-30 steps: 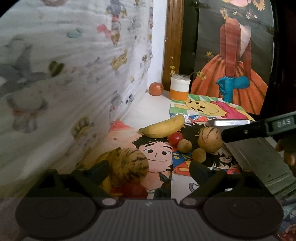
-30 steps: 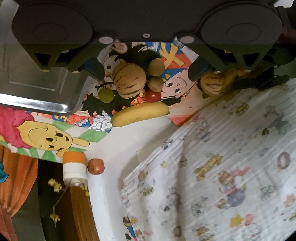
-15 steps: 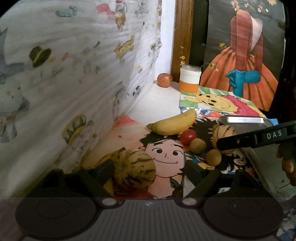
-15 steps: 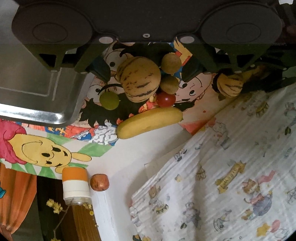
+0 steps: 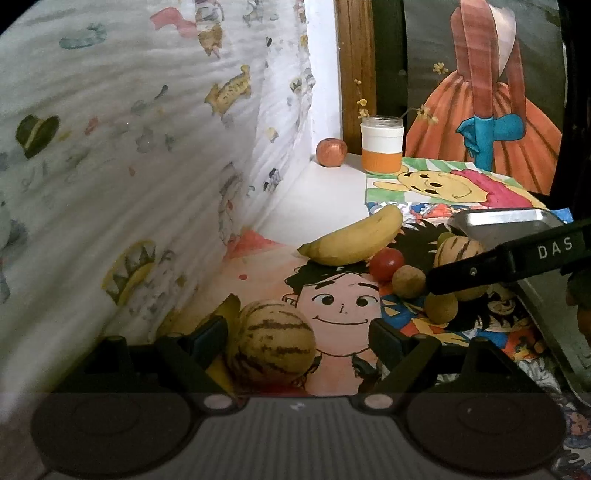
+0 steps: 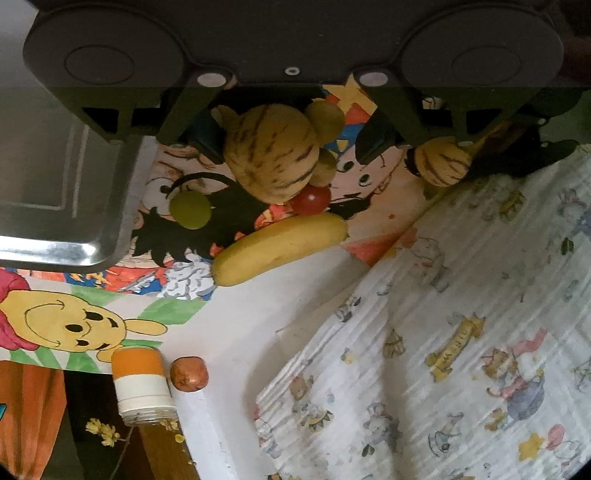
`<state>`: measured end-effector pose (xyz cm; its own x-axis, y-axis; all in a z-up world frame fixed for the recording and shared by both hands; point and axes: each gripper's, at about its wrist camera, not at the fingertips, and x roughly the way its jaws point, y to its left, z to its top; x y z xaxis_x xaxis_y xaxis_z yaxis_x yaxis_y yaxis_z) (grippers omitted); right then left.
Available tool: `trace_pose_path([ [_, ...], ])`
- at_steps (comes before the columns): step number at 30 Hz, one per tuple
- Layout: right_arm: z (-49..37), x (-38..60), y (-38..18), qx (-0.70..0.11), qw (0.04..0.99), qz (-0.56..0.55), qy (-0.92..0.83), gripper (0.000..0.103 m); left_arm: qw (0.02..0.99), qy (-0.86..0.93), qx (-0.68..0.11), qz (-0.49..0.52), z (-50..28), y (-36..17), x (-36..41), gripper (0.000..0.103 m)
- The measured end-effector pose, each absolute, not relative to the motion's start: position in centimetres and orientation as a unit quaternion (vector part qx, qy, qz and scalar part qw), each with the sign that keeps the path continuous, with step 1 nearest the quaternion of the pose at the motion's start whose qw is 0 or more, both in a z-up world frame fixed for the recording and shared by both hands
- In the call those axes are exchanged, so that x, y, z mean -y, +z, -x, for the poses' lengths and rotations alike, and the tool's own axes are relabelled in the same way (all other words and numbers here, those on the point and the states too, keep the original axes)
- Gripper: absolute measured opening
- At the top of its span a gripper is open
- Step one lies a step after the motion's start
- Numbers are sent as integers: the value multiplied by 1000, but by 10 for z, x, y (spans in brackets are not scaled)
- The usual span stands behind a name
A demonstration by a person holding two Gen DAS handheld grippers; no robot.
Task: Organize fruits
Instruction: 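Close the right tool on a striped melon while the left tool grasps the other melon, then carry the right tool's melon onto the metal tray while the left tool carries its melon there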
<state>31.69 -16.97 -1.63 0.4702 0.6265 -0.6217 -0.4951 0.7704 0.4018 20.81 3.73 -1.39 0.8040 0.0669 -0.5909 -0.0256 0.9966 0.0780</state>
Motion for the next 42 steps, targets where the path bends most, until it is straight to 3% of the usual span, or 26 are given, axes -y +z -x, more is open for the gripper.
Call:
trace_pose_path([
  [14, -309, 166, -19, -388, 856, -66, 336, 66, 944, 53, -313, -94, -214, -22, -27, 71],
  [20, -300, 173, -18, -390, 854, -65, 337, 66, 941, 64, -317, -101, -218, -24, -29, 56],
  [32, -296, 173, -19, -385, 857, -59, 337, 66, 943, 30, -320, -87, -212, -20, -25, 54],
  [36, -294, 177, -18, -382, 860, -60, 333, 55, 944, 14, -320, -74, -209, -18, -23, 54],
  [42, -290, 185, -17, -380, 862, -76, 328, 55, 948, -6, -315, -49, -205, -9, -19, 54],
])
